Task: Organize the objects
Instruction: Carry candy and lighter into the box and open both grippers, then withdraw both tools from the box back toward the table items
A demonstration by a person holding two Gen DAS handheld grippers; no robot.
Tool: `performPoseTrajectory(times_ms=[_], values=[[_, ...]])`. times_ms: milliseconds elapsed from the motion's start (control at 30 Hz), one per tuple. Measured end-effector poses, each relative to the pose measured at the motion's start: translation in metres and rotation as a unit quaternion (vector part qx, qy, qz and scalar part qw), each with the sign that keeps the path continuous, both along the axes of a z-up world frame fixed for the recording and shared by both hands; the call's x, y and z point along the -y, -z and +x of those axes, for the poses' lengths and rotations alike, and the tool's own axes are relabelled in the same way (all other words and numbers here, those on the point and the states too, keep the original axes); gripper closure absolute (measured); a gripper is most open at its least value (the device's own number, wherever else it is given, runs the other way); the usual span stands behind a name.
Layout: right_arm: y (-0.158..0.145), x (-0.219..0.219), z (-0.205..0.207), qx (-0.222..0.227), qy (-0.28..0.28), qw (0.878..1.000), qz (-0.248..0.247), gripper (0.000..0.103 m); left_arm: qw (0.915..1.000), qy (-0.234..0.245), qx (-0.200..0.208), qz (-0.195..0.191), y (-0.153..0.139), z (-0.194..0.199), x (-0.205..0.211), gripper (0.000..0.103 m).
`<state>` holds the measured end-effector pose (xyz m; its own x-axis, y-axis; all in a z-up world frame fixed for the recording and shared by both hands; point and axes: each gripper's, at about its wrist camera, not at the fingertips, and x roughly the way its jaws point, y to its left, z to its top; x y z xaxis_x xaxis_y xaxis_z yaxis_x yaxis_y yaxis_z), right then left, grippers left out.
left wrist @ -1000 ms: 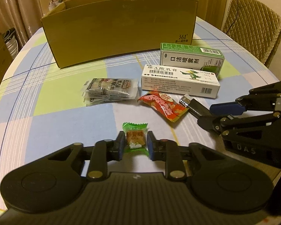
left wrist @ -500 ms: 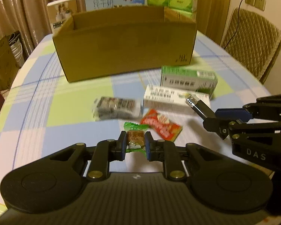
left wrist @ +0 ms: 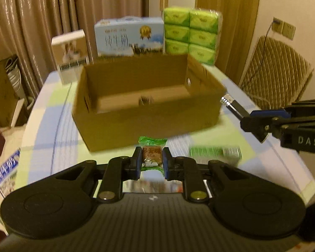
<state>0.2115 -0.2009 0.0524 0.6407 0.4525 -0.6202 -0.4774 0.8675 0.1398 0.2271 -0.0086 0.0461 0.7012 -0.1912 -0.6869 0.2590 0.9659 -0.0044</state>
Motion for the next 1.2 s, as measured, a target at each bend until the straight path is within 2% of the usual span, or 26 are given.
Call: performPoseTrajectory(times_ms=[133, 233, 400, 567, 767, 833, 867, 1200], values=[[-0.027, -0.005, 0.044, 0.005, 0.001, 1.0, 0.009, 0.085, 0.9999, -0.005, 0.01, 0.001, -0.026, 0.046, -0.009, 0.087], [-0.035, -0.009, 0.076, -0.001, 0.008, 1.0, 0.008, 0.085, 0.9999, -0.012, 0.012, 0.005, -0.036, 0.078, -0.014, 0.087], [-0.029, -0.016, 0.121, -0.006, 0.014, 1.0, -0.004, 0.085, 0.9997, -0.022, 0.004, 0.004, -0.032, 0.128, -0.02, 0.087], [-0.012, -0.023, 0.152, -0.016, 0.021, 1.0, -0.009, 0.085, 0.9996, -0.025, -0.008, 0.009, -0.013, 0.163, -0.019, 0.087], [0.007, -0.028, 0.176, -0.025, 0.027, 0.999, -0.01, 0.085, 0.9994, -0.025, -0.017, 0.015, 0.013, 0.186, -0.016, 0.086], [0.012, -0.028, 0.18, -0.028, 0.029, 0.999, -0.011, 0.085, 0.9994, -0.032, -0.012, 0.01, 0.02, 0.191, -0.018, 0.079], [0.014, -0.028, 0.182, -0.029, 0.03, 0.999, -0.011, 0.085, 0.9992, -0.036, -0.011, 0.009, 0.022, 0.192, -0.018, 0.068], [0.028, -0.026, 0.181, -0.04, 0.029, 0.999, -0.015, 0.085, 0.999, -0.04, -0.004, 0.019, 0.023, 0.181, -0.025, 0.059]])
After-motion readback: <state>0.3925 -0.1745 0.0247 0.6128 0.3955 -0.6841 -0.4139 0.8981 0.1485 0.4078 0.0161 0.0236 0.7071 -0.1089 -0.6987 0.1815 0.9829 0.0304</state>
